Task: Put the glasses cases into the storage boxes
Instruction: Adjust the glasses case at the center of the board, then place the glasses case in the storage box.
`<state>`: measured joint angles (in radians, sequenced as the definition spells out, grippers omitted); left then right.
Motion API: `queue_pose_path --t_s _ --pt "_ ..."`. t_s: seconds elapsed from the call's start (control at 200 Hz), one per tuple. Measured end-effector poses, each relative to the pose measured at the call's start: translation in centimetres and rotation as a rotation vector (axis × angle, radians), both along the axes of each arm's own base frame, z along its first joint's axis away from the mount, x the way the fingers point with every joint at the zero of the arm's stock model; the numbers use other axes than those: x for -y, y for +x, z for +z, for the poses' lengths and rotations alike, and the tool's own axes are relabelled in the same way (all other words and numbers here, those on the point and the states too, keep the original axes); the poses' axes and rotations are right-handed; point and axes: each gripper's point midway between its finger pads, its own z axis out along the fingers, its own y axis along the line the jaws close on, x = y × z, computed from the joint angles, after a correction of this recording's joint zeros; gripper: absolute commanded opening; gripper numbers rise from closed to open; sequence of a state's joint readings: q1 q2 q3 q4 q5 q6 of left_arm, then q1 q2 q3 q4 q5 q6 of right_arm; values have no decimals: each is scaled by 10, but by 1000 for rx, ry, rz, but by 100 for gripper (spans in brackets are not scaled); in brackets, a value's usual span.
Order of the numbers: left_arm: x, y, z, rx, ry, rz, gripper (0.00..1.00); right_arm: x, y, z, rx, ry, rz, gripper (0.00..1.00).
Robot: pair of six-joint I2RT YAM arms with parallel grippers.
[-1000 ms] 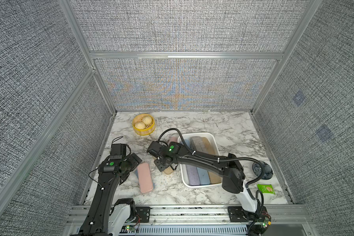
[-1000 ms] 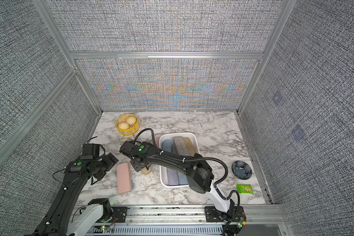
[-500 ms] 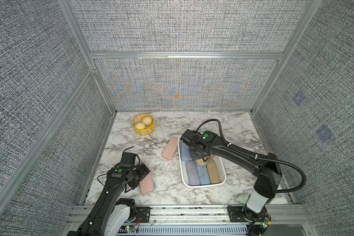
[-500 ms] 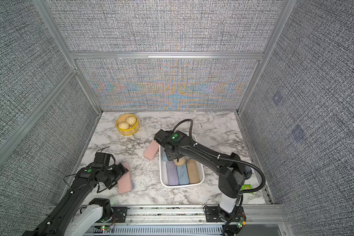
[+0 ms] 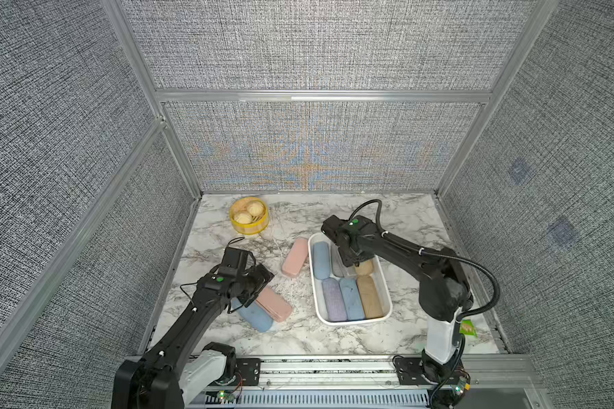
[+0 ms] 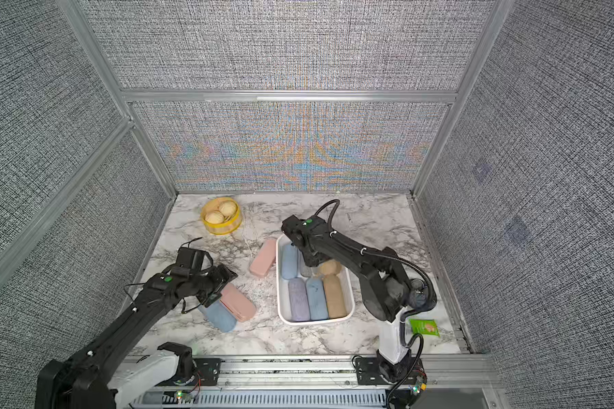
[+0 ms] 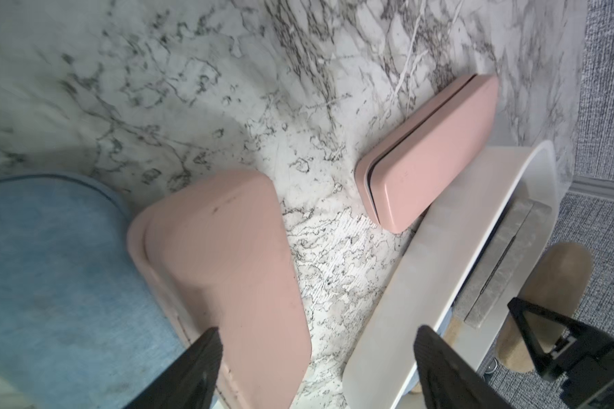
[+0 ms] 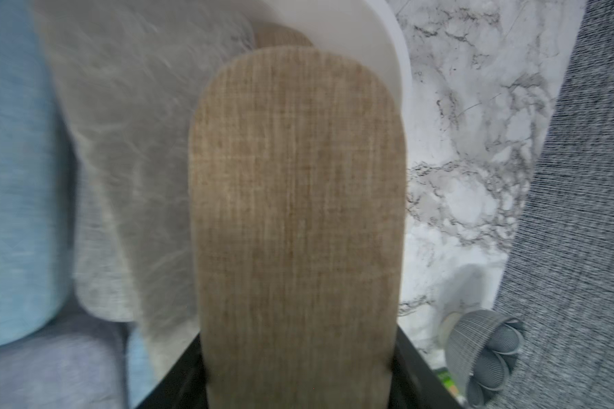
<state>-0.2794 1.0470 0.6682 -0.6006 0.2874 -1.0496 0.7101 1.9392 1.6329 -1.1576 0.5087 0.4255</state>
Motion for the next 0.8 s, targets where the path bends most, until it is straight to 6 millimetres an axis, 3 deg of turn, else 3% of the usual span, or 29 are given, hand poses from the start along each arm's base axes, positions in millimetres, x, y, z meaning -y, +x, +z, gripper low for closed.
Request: queue_pose_path --t_s 0.15,0.28,0.485,0.8 --pt "-8 -5 -2 -10 48 9 86 5 12 -2 4 -27 44 47" --pt "-23 -19 0 -19 110 40 88 8 18 -14 -19 -47 65 47" --pt "-53 -39 5 -10 220 114 97 30 15 -40 -87 -36 50 47" --pt "-56 -54 -23 -129 260 102 99 13 9 -47 -100 149 28 51"
